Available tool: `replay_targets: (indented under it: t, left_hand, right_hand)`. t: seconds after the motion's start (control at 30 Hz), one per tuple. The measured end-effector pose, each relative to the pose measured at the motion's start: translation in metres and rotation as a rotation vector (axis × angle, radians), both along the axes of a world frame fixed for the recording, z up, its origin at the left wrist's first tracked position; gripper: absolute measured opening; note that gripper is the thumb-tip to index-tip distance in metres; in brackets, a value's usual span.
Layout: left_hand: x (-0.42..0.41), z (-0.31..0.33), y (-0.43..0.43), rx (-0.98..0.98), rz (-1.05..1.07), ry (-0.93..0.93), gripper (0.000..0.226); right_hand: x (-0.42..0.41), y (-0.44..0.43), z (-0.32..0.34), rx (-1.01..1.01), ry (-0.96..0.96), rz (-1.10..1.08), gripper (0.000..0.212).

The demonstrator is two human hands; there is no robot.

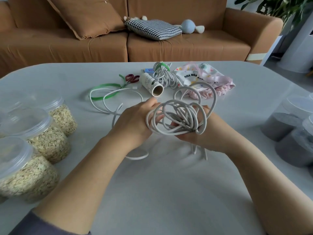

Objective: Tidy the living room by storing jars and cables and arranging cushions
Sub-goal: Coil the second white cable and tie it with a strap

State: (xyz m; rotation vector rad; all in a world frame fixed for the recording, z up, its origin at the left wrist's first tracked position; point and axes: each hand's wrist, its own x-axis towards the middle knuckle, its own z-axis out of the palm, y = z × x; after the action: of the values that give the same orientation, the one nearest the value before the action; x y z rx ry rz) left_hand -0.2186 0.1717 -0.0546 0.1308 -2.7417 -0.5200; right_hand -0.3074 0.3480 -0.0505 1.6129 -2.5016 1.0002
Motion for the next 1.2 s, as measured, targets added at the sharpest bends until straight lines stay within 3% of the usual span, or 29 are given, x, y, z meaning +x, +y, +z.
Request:
replay_targets:
  t: [0.07,0.1,0.17,0.23,0.37,0.53,0.6,0.7,0.83,0.97,1.07,1.2]
  left_hand:
    - [-0.001,0.0,0.001,0.085,-0.001,0.035,0.006]
    - [-0.002,0.0,0.001,0.117,0.009,0.049,0.005]
    - [-0.004,-0.002,0.0,0.125,0.008,0.072,0.021]
    - [-0.006,-0.004,-0.006,0.104,-0.03,0.114,0.03]
    - [-0.006,-0.008,-0.017,0.211,-0.108,0.166,0.025]
    - [-0.007,-0.009,-0.022,0.374,-0.135,0.138,0.035]
    - [-0.008,-0.008,-0.024,0.428,-0.11,0.157,0.028]
    - [-0.009,-0.009,-0.021,0.46,-0.048,0.245,0.022]
    - [-0.008,-0.01,-0.016,0.476,-0.021,0.314,0.02]
    - [-0.01,-0.014,-0.007,0.466,0.008,0.324,0.011]
    - [-0.012,-0.013,0.0,0.429,0.003,0.371,0.011]
    - [-0.011,-0.01,0.003,0.355,-0.073,0.402,0.011]
  right_hand:
    - [0.001,0.0,-0.001,-0.03,-0.089,0.026,0.007]
    - [0.002,0.0,-0.002,-0.052,-0.147,0.024,0.022]
    - [0.002,0.0,-0.004,-0.108,-0.211,-0.008,0.044]
    - [0.0,0.001,-0.003,-0.152,-0.243,-0.079,0.043]
    - [-0.01,0.001,-0.01,-0.16,-0.143,-0.306,0.038]
    - [-0.007,-0.004,-0.012,-0.09,0.001,-0.589,0.031]
    - [-0.007,-0.003,-0.01,-0.078,0.018,-0.671,0.029]
    - [-0.006,-0.004,-0.008,-0.047,0.111,-0.754,0.013]
    - [-0.007,-0.005,-0.009,-0.078,0.114,-0.814,0.011]
    - [-0.013,-0.003,-0.011,-0.342,-0.114,-0.679,0.027]
    - [-0.01,-0.003,-0.007,-0.338,-0.237,-0.409,0.025]
    - [-0.004,-0.005,-0.002,-0.395,-0.6,-0.252,0.022]
